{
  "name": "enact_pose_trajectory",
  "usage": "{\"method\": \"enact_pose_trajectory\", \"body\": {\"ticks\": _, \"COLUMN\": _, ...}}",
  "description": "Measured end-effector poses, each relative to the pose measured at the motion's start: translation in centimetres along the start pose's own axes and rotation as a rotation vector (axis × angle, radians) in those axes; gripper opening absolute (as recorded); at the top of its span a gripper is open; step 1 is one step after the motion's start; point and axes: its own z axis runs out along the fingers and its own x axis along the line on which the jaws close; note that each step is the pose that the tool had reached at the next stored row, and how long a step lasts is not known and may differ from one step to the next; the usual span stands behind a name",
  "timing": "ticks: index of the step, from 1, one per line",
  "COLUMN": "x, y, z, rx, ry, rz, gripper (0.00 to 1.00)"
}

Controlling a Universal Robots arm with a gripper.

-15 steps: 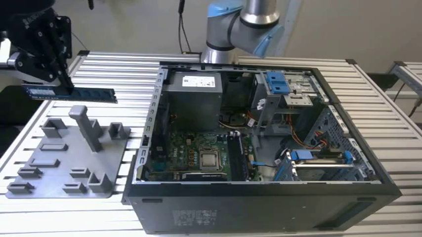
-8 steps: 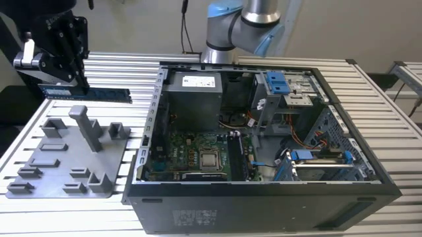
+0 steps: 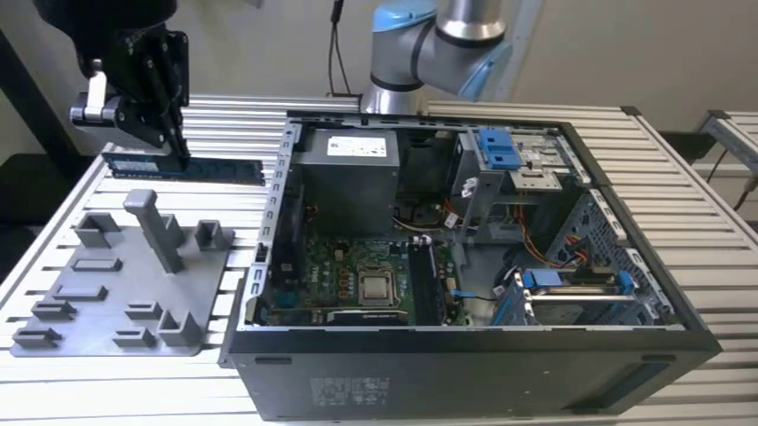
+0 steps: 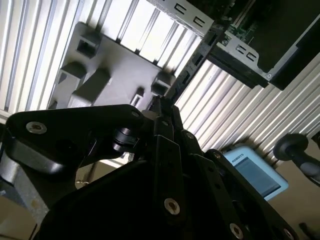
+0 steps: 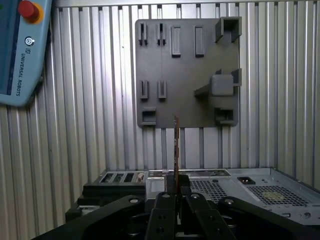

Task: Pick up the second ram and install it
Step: 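Pick up the second ram and move it above second insertion slot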

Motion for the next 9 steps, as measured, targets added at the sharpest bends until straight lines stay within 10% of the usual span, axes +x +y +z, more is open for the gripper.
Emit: {"method": "enact_pose_trajectory", "body": {"ticks": 9, "x": -0.13, "y": -2.64, "z": -0.03, "rx": -0.0005, "ry": 0.0000, "rz": 0.000, "gripper": 0.14}}
